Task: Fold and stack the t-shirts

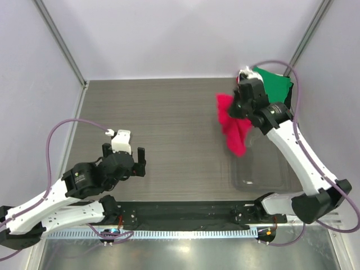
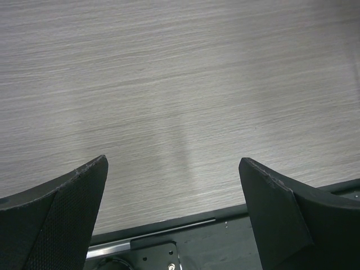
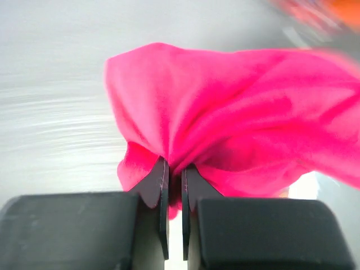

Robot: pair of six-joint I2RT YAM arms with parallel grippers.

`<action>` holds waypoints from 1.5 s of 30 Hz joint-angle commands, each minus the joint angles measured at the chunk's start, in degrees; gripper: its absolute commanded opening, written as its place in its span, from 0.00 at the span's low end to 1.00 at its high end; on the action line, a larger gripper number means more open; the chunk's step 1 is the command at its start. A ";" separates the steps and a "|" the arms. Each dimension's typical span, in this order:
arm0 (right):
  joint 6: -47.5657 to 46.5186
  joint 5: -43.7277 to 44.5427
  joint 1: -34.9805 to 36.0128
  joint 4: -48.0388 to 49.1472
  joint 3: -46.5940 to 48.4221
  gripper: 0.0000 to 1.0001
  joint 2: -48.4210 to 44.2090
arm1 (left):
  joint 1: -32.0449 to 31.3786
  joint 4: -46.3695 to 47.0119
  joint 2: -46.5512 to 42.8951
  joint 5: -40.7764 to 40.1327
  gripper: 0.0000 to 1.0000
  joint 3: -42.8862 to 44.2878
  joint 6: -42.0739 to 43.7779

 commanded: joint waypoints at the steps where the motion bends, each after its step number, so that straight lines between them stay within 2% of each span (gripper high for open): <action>1: 0.87 -8.18 10.58 3.83 19.53 0.01 -2.30 | 0.10 1.17 -2.12 -3.59 1.00 -0.42 -1.21; 3: 3.67 -9.77 11.57 7.87 22.30 0.01 -1.95 | 0.10 1.08 -3.53 -4.04 1.00 -0.51 -1.48; 4: 4.13 -6.73 11.57 9.19 22.92 0.01 -1.86 | 0.10 0.99 -3.97 -4.47 1.00 -0.51 -1.65; 5: 4.31 -4.87 11.57 9.20 22.84 0.06 -1.25 | 0.10 0.99 -4.41 -4.56 1.00 -0.60 -1.83; 6: 4.66 -2.85 11.39 8.68 22.67 0.29 -0.72 | 0.10 0.99 -5.11 -4.91 1.00 -0.69 -2.00; 7: 5.36 -0.48 11.48 7.11 21.71 0.69 -0.11 | 0.10 0.90 -5.38 -5.18 1.00 -0.69 -2.09; 8: 5.45 -0.46 11.48 6.13 20.92 0.99 0.59 | 0.10 0.82 -5.73 -5.35 1.00 -0.69 -2.18; 12: 9.49 2.26 11.39 0.76 14.86 1.00 3.85 | 0.10 0.64 -6.43 -5.71 1.00 -0.78 -2.44; 13: 10.97 1.66 11.39 1.20 10.41 1.00 3.33 | 0.10 0.64 -6.52 -5.71 1.00 -0.78 -2.44; 20: 15.38 -1.24 11.48 6.90 -8.87 1.00 -1.51 | 0.10 0.73 -5.47 -5.45 1.00 -0.78 -2.36; 21: 16.25 -4.04 11.39 8.31 -11.06 1.00 -1.94 | 0.10 0.73 -5.47 -5.36 1.00 -0.69 -2.36; 25: 18.02 -7.23 11.39 14.99 -21.78 1.00 -0.28 | 0.10 0.64 -5.11 -5.44 1.00 -0.69 -2.36; 28: 18.46 -4.87 10.69 15.96 -25.22 0.99 2.35 | 0.10 0.46 -5.47 -5.53 1.00 -0.69 -2.44; 32: 17.06 -3.45 5.61 16.41 -28.39 1.00 4.90 | 0.10 0.38 -6.17 -5.79 1.00 -0.78 -2.62; 33: 16.71 -3.45 2.28 16.41 -29.88 1.00 4.91 | 0.10 0.38 -6.26 -5.80 1.00 -0.78 -2.53; 36: 14.86 -3.98 -4.05 16.06 -32.26 1.00 3.33 | 0.10 0.38 -6.35 -5.88 1.00 -0.78 -2.53; 40: 12.05 -1.69 -7.67 12.99 -34.64 1.00 -1.93 | 0.10 0.46 -6.08 -5.88 1.00 -0.78 -2.71; 45: 10.46 -1.94 -8.12 9.11 -33.23 1.00 -5.98 | 0.10 0.55 -5.73 -5.71 1.00 -0.78 -2.62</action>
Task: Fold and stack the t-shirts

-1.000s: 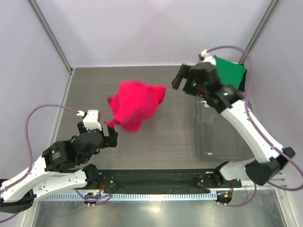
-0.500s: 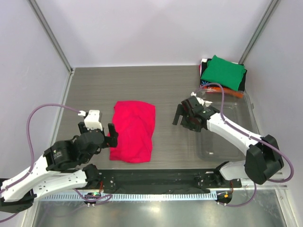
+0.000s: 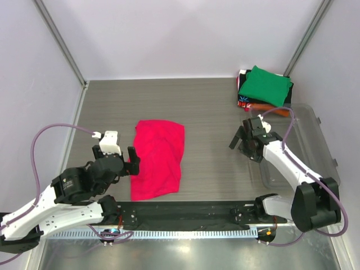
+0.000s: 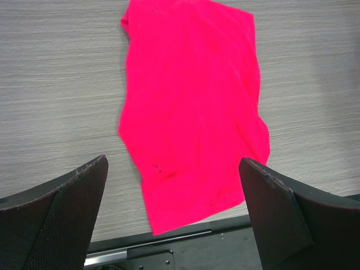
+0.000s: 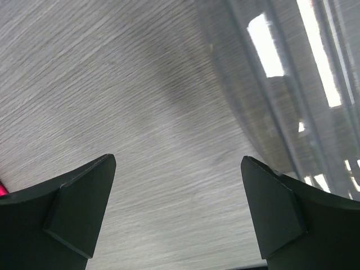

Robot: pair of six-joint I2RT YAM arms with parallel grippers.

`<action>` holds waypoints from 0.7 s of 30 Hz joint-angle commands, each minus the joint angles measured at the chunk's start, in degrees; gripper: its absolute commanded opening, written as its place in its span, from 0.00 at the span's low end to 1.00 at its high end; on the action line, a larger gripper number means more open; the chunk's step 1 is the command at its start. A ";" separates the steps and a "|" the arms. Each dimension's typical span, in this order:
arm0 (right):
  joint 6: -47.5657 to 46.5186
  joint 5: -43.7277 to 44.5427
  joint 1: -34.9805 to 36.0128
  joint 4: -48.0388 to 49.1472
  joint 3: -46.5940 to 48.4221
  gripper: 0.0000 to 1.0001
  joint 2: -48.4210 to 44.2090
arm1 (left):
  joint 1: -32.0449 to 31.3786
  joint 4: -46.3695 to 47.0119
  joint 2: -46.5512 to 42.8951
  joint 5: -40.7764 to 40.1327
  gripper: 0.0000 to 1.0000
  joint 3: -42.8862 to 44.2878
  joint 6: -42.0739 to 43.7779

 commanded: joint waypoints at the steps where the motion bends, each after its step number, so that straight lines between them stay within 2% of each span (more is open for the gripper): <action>1: -2.65 1.07 0.03 -3.39 1.67 1.00 -3.36 | 0.10 0.73 0.06 -1.95 1.00 -0.10 -1.16; 4: -2.13 -0.88 5.46 -3.13 3.77 1.00 -5.57 | 0.10 0.64 -0.11 -2.30 1.00 -0.01 -1.24; 5: -1.17 0.25 13.23 -3.65 5.09 1.00 -4.78 | 0.10 0.55 -0.29 -2.47 1.00 0.08 -1.50; 7: 2.33 3.59 21.35 -5.49 10.25 1.00 -2.77 | 0.10 0.20 -0.99 -2.83 1.00 0.08 -1.77; 8: 3.49 4.91 29.05 -5.94 12.20 1.00 -1.28 | 0.10 0.02 -1.34 -3.61 1.00 0.25 -2.03; 10: 6.99 8.59 37.09 -6.64 18.16 0.98 4.52 | 0.10 -1.63 -2.48 -4.75 1.00 0.69 -3.52; 11: 7.80 9.14 44.00 -6.56 20.29 0.97 6.80 | 0.10 -2.43 -3.10 -6.41 0.99 1.39 -4.40; 14: 9.30 10.02 51.95 -6.21 30.47 0.96 18.40 | 0.10 -6.56 -7.83 -11.50 0.99 2.36 -9.49; 15: 9.21 9.85 55.72 -6.29 36.68 0.95 22.34 | 0.10 -7.00 -9.68 -12.40 0.99 2.10 -10.55; 16: 8.86 9.50 57.67 -6.38 40.05 0.93 28.91 | 0.10 -6.57 -13.61 -13.02 0.99 1.75 -11.08; 18: 8.16 8.62 60.23 -7.69 46.73 0.92 36.15 | 0.10 -5.34 -17.15 -13.37 0.99 0.52 -10.48; 19: 7.81 8.01 62.15 -8.83 53.03 0.91 42.27 | 0.10 -5.08 -19.69 -13.46 0.99 0.26 -10.65; 21: 7.37 6.68 63.57 -9.46 61.04 0.88 47.23 | 0.10 -5.95 -20.94 -14.77 0.99 0.34 -11.78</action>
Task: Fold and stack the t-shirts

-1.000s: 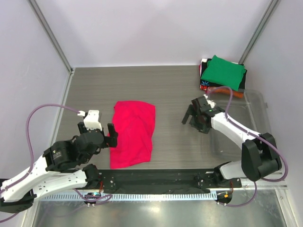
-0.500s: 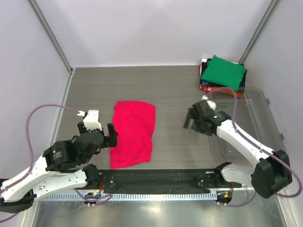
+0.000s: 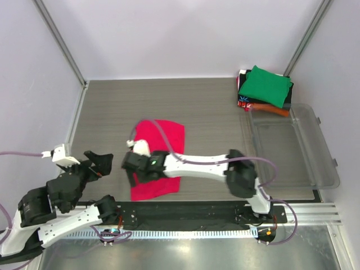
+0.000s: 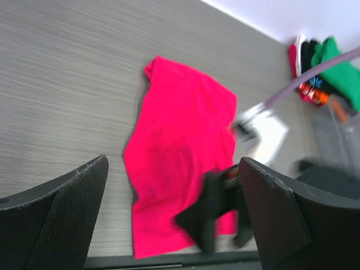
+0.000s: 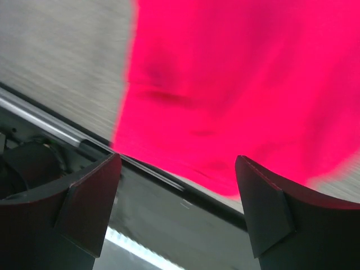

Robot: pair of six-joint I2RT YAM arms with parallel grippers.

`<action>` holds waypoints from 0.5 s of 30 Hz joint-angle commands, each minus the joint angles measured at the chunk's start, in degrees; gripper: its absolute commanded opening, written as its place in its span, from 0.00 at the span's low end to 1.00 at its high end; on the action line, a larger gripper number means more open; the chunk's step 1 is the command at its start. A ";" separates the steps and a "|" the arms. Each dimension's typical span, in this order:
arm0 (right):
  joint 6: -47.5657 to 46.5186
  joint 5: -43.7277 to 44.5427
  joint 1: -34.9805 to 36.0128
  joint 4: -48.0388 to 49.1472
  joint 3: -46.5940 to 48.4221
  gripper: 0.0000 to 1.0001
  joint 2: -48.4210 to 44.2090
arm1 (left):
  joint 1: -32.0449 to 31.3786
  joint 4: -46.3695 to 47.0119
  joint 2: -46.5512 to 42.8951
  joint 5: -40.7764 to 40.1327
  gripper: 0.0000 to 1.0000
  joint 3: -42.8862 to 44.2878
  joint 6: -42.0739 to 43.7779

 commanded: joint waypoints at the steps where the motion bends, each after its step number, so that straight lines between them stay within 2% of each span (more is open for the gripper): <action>1: 0.46 -0.83 3.58 -3.34 11.22 0.85 7.97 | 0.12 -2.02 -1.62 -5.34 0.98 0.28 -4.22; 6: -0.16 -3.91 6.13 -6.24 26.34 0.79 21.95 | 0.12 -3.52 0.83 -5.78 0.98 1.24 -5.02; 11: 0.81 -3.83 7.19 -8.26 28.30 0.72 26.09 | 0.12 -3.96 1.28 -5.43 0.99 1.24 -5.11; 15: 1.07 -1.03 7.98 -13.16 27.68 0.59 27.67 | 0.12 -3.52 -0.12 -5.60 0.99 0.98 -5.02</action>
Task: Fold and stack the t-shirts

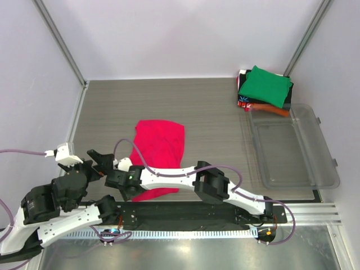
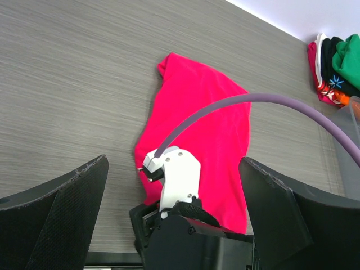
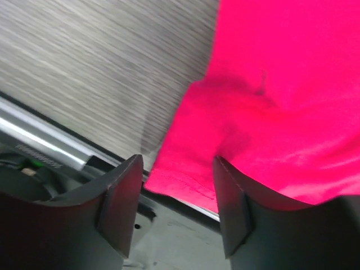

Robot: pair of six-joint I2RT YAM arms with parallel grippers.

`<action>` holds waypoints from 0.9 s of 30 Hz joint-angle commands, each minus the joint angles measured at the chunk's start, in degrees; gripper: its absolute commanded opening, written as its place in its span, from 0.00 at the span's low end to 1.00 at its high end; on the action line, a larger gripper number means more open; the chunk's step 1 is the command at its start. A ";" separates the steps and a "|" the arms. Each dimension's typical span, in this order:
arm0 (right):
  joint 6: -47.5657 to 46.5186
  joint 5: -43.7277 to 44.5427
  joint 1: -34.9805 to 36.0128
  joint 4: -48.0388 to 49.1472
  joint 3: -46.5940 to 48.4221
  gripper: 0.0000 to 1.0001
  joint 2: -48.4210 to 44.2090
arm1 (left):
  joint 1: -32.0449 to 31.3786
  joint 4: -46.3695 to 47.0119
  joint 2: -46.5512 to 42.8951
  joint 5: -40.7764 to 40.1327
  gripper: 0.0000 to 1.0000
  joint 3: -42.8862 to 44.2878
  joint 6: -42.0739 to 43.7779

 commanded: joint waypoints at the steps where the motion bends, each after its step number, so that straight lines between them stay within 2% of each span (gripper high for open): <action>1: 0.83 2.78 0.71 -7.04 2.04 0.58 1.34 | 0.05 -0.33 -1.05 -2.78 0.99 0.78 -1.57; 2: 0.40 2.61 0.79 -8.27 2.13 0.54 1.95 | 0.05 -0.24 -1.22 -2.87 0.99 0.78 -1.66; 3: -0.04 2.52 0.88 -9.41 2.48 0.44 2.74 | 0.05 -0.24 -1.31 -2.87 0.99 0.78 -1.66; 5: -1.18 2.96 1.32 -13.19 2.57 0.38 4.77 | 0.05 -0.33 -1.58 -2.87 0.99 0.69 -1.75; 6: -1.36 3.14 1.49 -13.99 1.53 0.30 5.21 | 0.05 -0.33 -1.66 -2.96 0.99 0.69 -1.75; 8: -1.89 3.49 1.93 -15.04 -1.02 0.20 5.48 | 0.05 -0.41 -1.23 -2.96 0.99 0.78 -1.75; 9: -1.72 4.27 1.94 -15.05 -4.34 0.07 4.87 | 0.05 -0.42 -1.14 -3.05 0.99 0.69 -1.75; 10: -1.46 5.33 1.85 -15.14 -6.11 0.01 3.99 | 0.05 -0.42 -0.96 -3.05 0.99 0.78 -1.75; 13: 0.65 12.61 1.15 -16.54 -13.14 0.01 -3.91 | 0.05 -0.59 -0.17 -2.96 0.99 0.78 -1.66; 15: 4.23 20.23 -0.95 -20.21 -18.66 0.01 -14.53 | 0.05 -0.16 0.88 -3.05 1.00 0.61 -1.31; 16: 5.74 22.71 -1.92 -21.54 -20.70 0.01 -19.18 | 0.05 0.02 1.49 -2.79 1.00 0.52 -1.13; 17: 6.88 24.39 -4.28 -22.68 -22.89 0.01 -27.92 | 0.05 0.20 2.98 -2.61 1.00 0.52 -0.52; 19: 9.43 27.73 -7.02 -25.67 -28.52 0.01 -37.46 | 0.05 1.34 4.92 -1.73 1.00 0.43 0.01; 20: 9.79 28.53 -9.90 -26.38 -30.11 0.01 -41.59 | 0.05 1.78 6.49 -0.95 1.00 0.43 0.10; 21: 9.88 29.15 -11.06 -27.34 -32.65 0.01 -49.90 | 0.05 3.26 9.38 -0.50 1.00 0.43 0.88; 24: 8.05 28.89 -16.41 -25.70 -37.57 0.01 -61.89 | 0.05 8.17 17.19 2.31 1.00 0.52 2.98; 27: 4.18 25.38 -19.76 -22.01 -42.67 0.01 -67.20 | 0.14 13.27 23.45 6.51 0.98 0.08 4.14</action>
